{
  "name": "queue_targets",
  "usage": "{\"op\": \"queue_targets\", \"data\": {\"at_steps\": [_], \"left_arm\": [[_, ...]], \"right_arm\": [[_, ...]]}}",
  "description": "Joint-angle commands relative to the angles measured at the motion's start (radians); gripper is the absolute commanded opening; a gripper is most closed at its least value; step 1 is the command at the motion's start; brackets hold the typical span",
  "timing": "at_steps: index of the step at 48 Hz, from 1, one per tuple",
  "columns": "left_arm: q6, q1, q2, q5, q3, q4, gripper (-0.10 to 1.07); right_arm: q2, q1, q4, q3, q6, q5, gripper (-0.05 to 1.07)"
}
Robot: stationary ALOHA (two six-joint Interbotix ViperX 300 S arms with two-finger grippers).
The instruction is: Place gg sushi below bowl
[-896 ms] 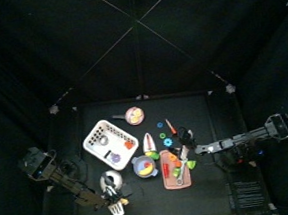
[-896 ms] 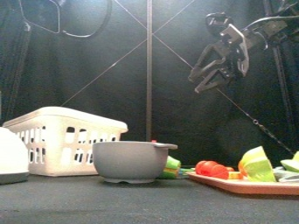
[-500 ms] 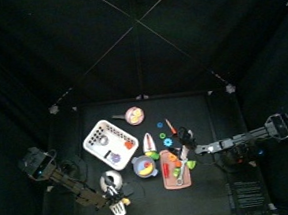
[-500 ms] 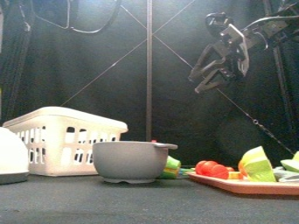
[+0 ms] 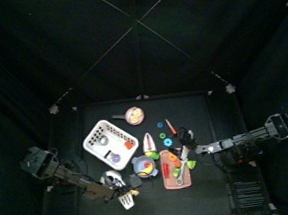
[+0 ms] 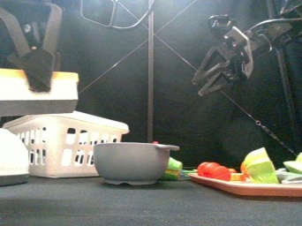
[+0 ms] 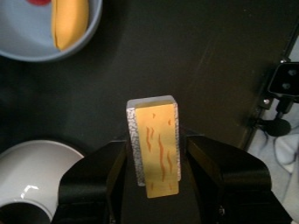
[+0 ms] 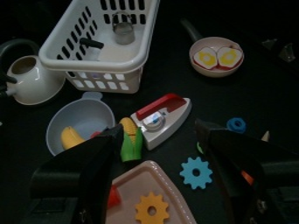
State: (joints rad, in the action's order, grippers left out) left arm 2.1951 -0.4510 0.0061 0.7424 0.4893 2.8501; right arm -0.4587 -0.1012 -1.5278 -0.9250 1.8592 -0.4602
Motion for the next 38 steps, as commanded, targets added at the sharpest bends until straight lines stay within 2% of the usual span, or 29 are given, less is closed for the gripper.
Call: {"op": "queue_targets", "data": {"at_steps": [1, 8, 20, 31, 38], "left_arm": [[0.091, 0.023, 0.011, -0.021, -0.035, -0.003, 0.58], [0.196, 0.055, 0.048, -0.08, -0.054, -0.003, 0.58], [0.284, 0.124, 0.092, -0.144, -0.057, -0.008, 0.58], [0.341, 0.127, 0.12, -0.198, -0.054, -0.006, 0.58], [0.353, 0.127, 0.132, -0.198, -0.041, 0.0, 0.59]], "right_arm": [[-0.008, 0.002, -0.003, 0.009, -0.002, -0.002, 0.96], [-0.008, 0.003, -0.003, 0.003, -0.002, -0.002, 0.96], [-0.008, 0.005, -0.003, -0.017, -0.002, -0.002, 0.96], [-0.009, 0.006, -0.003, -0.02, -0.002, -0.002, 0.96], [-0.008, 0.006, -0.003, -0.02, -0.002, -0.002, 0.96]]}}
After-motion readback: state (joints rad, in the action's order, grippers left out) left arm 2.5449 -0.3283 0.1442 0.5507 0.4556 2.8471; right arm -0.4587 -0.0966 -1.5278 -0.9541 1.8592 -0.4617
